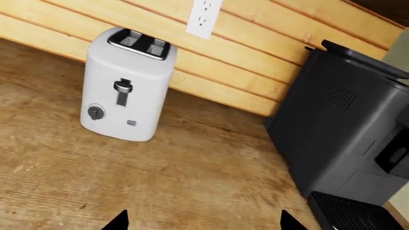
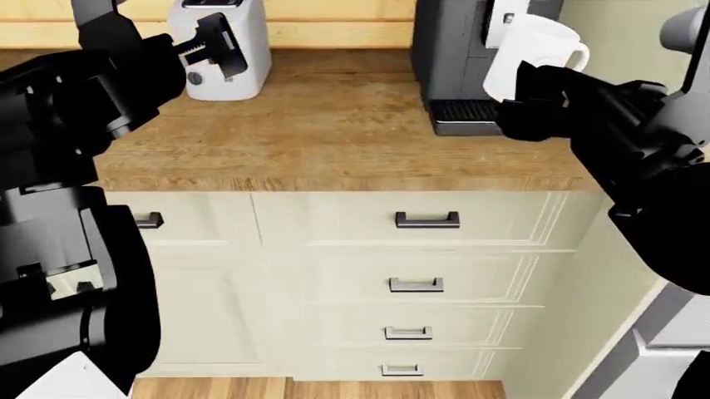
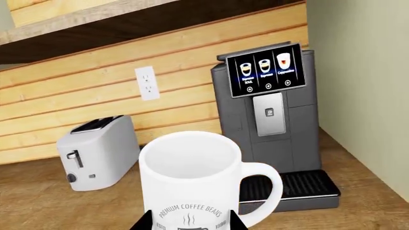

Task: Pick the mug from the cabinet, place it under the coffee machine dispenser, and press the start button.

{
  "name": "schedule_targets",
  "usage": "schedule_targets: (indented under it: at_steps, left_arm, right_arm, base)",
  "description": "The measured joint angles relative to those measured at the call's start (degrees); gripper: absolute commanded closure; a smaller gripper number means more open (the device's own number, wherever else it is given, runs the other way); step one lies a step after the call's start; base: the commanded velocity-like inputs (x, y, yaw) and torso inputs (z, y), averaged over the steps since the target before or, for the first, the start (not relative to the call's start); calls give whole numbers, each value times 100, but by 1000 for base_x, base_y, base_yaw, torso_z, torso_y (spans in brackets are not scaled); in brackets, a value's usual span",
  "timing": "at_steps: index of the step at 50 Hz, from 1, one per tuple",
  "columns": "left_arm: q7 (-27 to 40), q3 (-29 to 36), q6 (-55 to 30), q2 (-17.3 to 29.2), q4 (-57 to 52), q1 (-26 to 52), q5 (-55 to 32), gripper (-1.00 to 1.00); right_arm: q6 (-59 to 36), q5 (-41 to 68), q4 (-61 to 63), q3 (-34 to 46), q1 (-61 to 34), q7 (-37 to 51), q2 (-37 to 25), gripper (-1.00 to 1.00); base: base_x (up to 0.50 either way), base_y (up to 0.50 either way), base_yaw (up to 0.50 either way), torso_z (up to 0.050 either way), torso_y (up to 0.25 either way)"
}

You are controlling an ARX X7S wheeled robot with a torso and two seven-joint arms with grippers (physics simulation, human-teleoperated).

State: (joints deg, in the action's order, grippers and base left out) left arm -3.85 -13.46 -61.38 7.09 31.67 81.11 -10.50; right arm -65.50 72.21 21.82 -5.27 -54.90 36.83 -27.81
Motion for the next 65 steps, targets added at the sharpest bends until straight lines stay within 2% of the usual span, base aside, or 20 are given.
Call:
schedule_targets:
  at_steps: [5, 35, 52, 65]
  left_arm:
    - [12, 3, 0, 12, -3, -1, -13, -100]
    - [83, 11, 21, 60, 53, 45, -120, -100]
    - [114, 25, 82, 83, 151, 85, -172, -100]
    - [144, 31, 142, 104, 244, 125, -205, -100]
  right_arm:
    - [7, 2, -29, 37, -8, -13, -7, 100]
    - [37, 78, -109, 108, -15, 57, -45, 100]
    - [8, 250, 25, 110, 17, 133, -80, 100]
    - [-53, 168, 185, 228, 325, -8, -337, 100]
  base:
    - [55, 0, 0, 0, 0]
    - [500, -1, 0, 0, 1]
    - [0, 0, 0, 1, 1]
    - [0, 0, 0, 0, 0]
